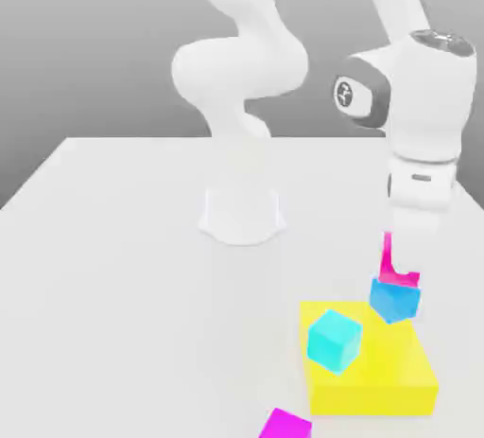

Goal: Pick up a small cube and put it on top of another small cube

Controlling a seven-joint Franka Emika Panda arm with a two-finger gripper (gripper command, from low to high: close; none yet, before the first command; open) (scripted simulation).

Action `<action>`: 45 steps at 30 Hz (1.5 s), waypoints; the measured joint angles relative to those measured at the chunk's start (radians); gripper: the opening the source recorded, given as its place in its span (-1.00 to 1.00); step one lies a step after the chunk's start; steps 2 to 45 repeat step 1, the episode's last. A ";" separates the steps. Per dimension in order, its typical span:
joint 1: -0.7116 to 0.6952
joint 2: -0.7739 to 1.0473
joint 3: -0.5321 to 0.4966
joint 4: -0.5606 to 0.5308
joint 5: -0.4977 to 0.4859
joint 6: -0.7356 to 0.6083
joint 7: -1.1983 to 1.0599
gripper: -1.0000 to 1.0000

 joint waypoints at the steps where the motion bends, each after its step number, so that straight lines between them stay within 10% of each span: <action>1: 0.000 0.000 0.000 0.000 0.000 0.000 0.000 1.00; 45: 0.000 0.000 0.000 0.000 0.000 0.000 0.000 1.00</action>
